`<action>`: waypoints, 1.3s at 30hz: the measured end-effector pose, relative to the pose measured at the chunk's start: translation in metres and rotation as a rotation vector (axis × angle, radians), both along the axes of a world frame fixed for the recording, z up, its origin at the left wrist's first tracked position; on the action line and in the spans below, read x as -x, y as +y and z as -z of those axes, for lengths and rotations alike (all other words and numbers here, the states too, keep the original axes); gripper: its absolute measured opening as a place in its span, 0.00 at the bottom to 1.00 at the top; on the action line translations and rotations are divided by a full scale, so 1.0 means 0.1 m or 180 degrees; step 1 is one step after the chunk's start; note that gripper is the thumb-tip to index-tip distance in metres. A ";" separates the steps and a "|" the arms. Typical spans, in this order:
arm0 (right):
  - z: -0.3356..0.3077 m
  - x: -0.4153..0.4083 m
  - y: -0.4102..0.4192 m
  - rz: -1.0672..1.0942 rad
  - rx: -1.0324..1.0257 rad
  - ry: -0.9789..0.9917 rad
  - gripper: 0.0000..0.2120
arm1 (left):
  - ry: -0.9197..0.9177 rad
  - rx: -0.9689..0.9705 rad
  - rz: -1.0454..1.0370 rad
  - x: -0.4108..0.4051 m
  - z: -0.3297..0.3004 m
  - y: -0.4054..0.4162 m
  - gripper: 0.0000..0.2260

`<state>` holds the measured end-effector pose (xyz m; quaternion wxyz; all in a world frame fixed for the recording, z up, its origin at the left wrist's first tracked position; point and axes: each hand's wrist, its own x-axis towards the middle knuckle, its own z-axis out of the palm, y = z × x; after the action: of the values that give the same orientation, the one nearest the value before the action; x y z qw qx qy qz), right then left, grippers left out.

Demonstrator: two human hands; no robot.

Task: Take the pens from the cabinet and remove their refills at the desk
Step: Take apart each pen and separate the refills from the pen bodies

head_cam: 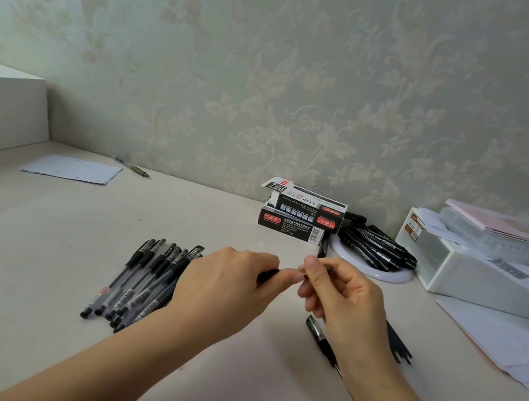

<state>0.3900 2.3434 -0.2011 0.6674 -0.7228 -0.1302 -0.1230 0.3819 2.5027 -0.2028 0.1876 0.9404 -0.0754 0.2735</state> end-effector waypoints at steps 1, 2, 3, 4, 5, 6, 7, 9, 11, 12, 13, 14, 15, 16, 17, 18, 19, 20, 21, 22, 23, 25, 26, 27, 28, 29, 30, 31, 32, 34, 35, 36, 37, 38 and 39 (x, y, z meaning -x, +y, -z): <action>0.01 -0.01 -0.02 0.0084 -0.0008 -0.0033 0.10 | 0.0015 0.0021 -0.0017 -0.01 0.01 0.01 0.29; 0.03 -0.03 -0.03 0.0147 -0.0030 -0.0040 0.09 | 0.0041 0.0062 -0.0032 -0.03 0.01 0.02 0.29; 0.05 -0.05 -0.05 0.0207 0.0019 -0.0034 0.08 | 0.0074 0.0127 -0.0055 -0.04 0.02 0.04 0.29; 0.07 -0.06 -0.05 0.0284 0.0194 -0.0037 0.07 | 0.0112 0.0201 -0.0077 -0.05 0.03 0.05 0.28; 0.10 -0.07 -0.06 0.0387 0.0527 -0.0073 0.05 | 0.0150 0.0258 -0.0094 -0.06 0.04 0.07 0.28; 0.14 -0.08 -0.08 0.0491 0.0974 -0.0147 0.03 | 0.0182 0.0286 -0.0100 -0.07 0.05 0.08 0.26; 0.17 -0.09 -0.09 0.0559 0.1476 -0.0264 0.03 | 0.0216 0.0300 -0.0091 -0.08 0.07 0.09 0.24; 0.23 -0.09 -0.09 0.0510 0.2317 -0.0480 0.04 | 0.0283 0.0360 -0.0031 -0.09 0.08 0.10 0.19; 0.26 -0.09 -0.07 0.0415 0.2740 -0.0530 0.05 | 0.0294 0.0416 0.0052 -0.09 0.09 0.09 0.13; 0.27 -0.10 -0.07 0.0389 0.2828 -0.0542 0.05 | 0.0285 0.0424 0.0098 -0.08 0.09 0.08 0.11; 0.28 -0.10 -0.07 0.0374 0.2868 -0.0558 0.06 | 0.0277 0.0427 0.0153 -0.07 0.09 0.08 0.10; 0.28 -0.11 -0.07 0.0372 0.2886 -0.0574 0.05 | 0.0274 0.0421 0.0215 -0.06 0.09 0.08 0.09; 0.28 -0.11 -0.08 0.0378 0.2899 -0.0591 0.05 | 0.0274 0.0393 0.0272 -0.05 0.09 0.07 0.09; 0.28 -0.11 -0.08 0.0385 0.2911 -0.0608 0.04 | 0.0274 0.0337 0.0318 -0.05 0.09 0.07 0.09; 0.28 -0.11 -0.09 0.0392 0.2924 -0.0616 0.03 | 0.0282 0.0265 0.0352 -0.04 0.09 0.07 0.09; 0.28 -0.11 -0.09 0.0393 0.2938 -0.0619 0.03 | 0.0300 0.0197 0.0389 -0.04 0.10 0.07 0.09; 0.28 -0.12 -0.09 0.0389 0.2957 -0.0608 0.03 | 0.0327 0.0148 0.0434 -0.04 0.10 0.07 0.08; 0.29 -0.12 -0.10 0.0378 0.2970 -0.0599 0.04 | 0.0356 0.0119 0.0482 -0.04 0.10 0.07 0.08; 0.29 -0.12 -0.10 0.0372 0.2969 -0.0586 0.05 | 0.0378 0.0100 0.0517 -0.04 0.11 0.08 0.08; 0.29 -0.13 -0.10 0.0376 0.2926 -0.0574 0.07 | 0.0394 0.0082 0.0534 -0.04 0.11 0.08 0.08; 0.29 -0.12 -0.10 0.0385 0.2814 -0.0558 0.09 | 0.0399 0.0064 0.0541 -0.04 0.11 0.09 0.07; 0.26 -0.10 -0.09 0.0373 0.2377 -0.0487 0.12 | 0.0401 0.0029 0.0570 -0.05 0.10 0.10 0.07; 0.24 -0.09 -0.08 0.0339 0.2116 -0.0431 0.12 | 0.0406 0.0027 0.0628 -0.06 0.09 0.10 0.06; 0.22 -0.09 -0.06 0.0297 0.1894 -0.0385 0.09 | 0.0410 0.0043 0.0725 -0.05 0.09 0.09 0.06; 0.20 -0.08 -0.05 0.0241 0.1719 -0.0327 0.06 | 0.0408 0.0072 0.0840 -0.05 0.08 0.08 0.06; 0.18 -0.07 -0.04 0.0179 0.1585 -0.0251 0.05 | 0.0400 0.0105 0.0946 -0.04 0.07 0.07 0.06; 0.17 -0.07 -0.04 0.0132 0.1470 -0.0158 0.07 | 0.0387 0.0135 0.1027 -0.04 0.06 0.07 0.06; 0.16 -0.07 -0.05 0.0110 0.1365 -0.0064 0.09 | 0.0378 0.0167 0.1082 -0.03 0.06 0.06 0.07; 0.15 -0.07 -0.05 0.0100 0.1252 0.0015 0.10 | 0.0371 0.0209 0.1122 -0.03 0.05 0.06 0.07; 0.12 -0.07 -0.05 0.0058 0.1062 0.0108 0.14 | 0.0367 0.0276 0.1180 -0.03 0.04 0.05 0.08; 0.11 -0.07 -0.05 0.0017 0.0991 0.0129 0.15 | 0.0380 0.0274 0.1195 -0.04 0.04 0.06 0.08; 0.10 -0.07 -0.06 -0.0038 0.0921 0.0138 0.15 | 0.0406 0.0256 0.1200 -0.04 0.04 0.06 0.08; 0.09 -0.07 -0.06 -0.0100 0.0851 0.0139 0.15 | 0.0434 0.0227 0.1195 -0.04 0.04 0.07 0.09; 0.08 -0.06 -0.06 -0.0165 0.0787 0.0138 0.13 | 0.0453 0.0187 0.1169 -0.04 0.04 0.07 0.09; 0.08 -0.05 -0.06 -0.0221 0.0738 0.0136 0.11 | 0.0466 0.0133 0.1125 -0.04 0.05 0.08 0.09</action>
<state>0.3950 2.3374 -0.2086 0.5858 -0.7927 -0.1542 -0.0686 0.3861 2.5109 -0.2075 0.2572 0.9258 -0.2198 0.1687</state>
